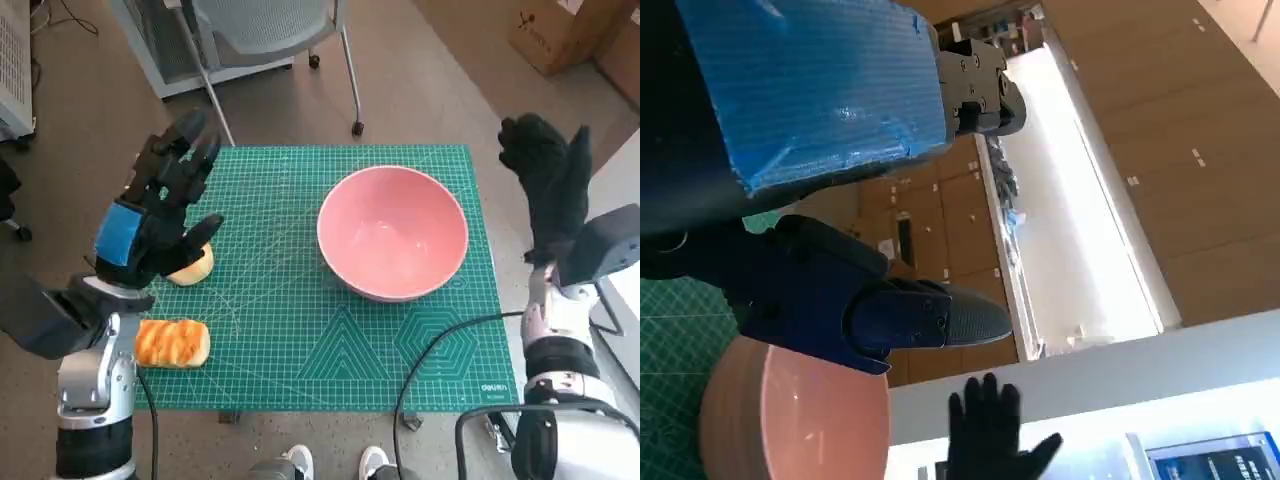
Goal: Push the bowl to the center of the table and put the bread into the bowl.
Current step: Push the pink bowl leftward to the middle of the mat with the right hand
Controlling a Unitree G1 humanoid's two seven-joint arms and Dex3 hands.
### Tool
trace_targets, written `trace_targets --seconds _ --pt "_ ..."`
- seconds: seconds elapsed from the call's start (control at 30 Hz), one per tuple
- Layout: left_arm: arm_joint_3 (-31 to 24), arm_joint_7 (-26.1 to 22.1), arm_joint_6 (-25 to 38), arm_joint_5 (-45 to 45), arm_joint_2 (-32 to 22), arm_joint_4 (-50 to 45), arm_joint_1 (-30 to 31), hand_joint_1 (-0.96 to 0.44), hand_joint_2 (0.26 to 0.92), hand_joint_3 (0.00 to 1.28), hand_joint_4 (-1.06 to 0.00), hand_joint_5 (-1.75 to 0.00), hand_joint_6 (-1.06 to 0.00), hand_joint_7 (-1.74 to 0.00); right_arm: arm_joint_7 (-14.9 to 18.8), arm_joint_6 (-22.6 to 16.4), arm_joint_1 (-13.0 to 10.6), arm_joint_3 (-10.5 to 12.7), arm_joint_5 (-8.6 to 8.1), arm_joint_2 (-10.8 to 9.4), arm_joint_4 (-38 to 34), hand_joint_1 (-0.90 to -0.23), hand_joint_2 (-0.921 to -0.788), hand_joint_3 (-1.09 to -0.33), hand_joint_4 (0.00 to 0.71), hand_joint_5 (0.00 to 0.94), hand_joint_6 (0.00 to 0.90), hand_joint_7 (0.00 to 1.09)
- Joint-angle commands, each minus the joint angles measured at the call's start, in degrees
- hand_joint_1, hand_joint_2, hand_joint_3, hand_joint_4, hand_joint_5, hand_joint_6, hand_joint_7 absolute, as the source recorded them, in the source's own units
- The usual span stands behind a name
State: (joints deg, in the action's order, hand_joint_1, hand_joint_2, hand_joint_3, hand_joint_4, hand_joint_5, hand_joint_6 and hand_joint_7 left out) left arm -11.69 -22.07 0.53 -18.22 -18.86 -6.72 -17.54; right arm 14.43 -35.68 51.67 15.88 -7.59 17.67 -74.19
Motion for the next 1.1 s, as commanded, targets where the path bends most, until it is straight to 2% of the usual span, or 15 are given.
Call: trace_targets --seconds 0.03,0.13,0.3,0.73,0.93,1.1 --pt "-0.7 0.4 -0.5 0.0 -0.2 -1.3 1.0 -0.59 0.921 0.3 -0.13 0.0 0.0 -0.4 -3.7 3.1 -2.5 -0.7 2.17 -1.2 -1.7 -0.623 -0.921 -0.832 0.072 0.006 0.244 0.01" --pt "-0.9 0.4 -0.3 -0.2 -0.3 -1.6 1.3 -0.6 0.921 0.3 -0.13 0.0 0.0 -0.4 -5.6 4.7 -3.0 -1.4 3.39 -2.3 -2.0 -0.616 -0.921 -0.842 0.093 0.015 0.252 0.01" --pt "-1.4 0.3 0.2 -0.7 -0.5 -2.2 1.9 -0.59 0.921 0.29 -0.13 0.0 0.0 -0.4 -6.2 6.1 -3.5 -1.8 4.15 -4.3 -2.0 -0.609 -0.921 -0.852 0.109 0.018 0.253 0.01" --pt "-2.7 0.2 1.7 -1.6 -1.1 -4.7 4.4 -0.59 0.921 0.29 -0.13 0.0 0.0 -0.4 -1.8 10.0 -3.2 -1.0 3.22 -9.6 -2.2 -0.653 -0.921 -0.848 0.106 0.008 0.254 0.01" --pt "-3.5 0.4 2.7 -2.0 -1.5 -6.2 5.8 -0.59 0.921 0.29 -0.13 0.0 0.0 -0.4 -0.9 11.8 -2.6 -0.7 3.36 -12.2 -2.6 -0.674 -0.921 -0.792 0.132 0.017 0.28 0.02" --pt "-4.3 0.8 3.8 -2.4 -2.2 -8.0 7.0 -0.58 0.921 0.29 -0.13 0.0 0.0 -0.41 0.1 13.1 -1.8 -0.1 3.1 -14.5 -2.9 -0.672 -0.921 -0.772 0.12 0.008 0.278 0.02"
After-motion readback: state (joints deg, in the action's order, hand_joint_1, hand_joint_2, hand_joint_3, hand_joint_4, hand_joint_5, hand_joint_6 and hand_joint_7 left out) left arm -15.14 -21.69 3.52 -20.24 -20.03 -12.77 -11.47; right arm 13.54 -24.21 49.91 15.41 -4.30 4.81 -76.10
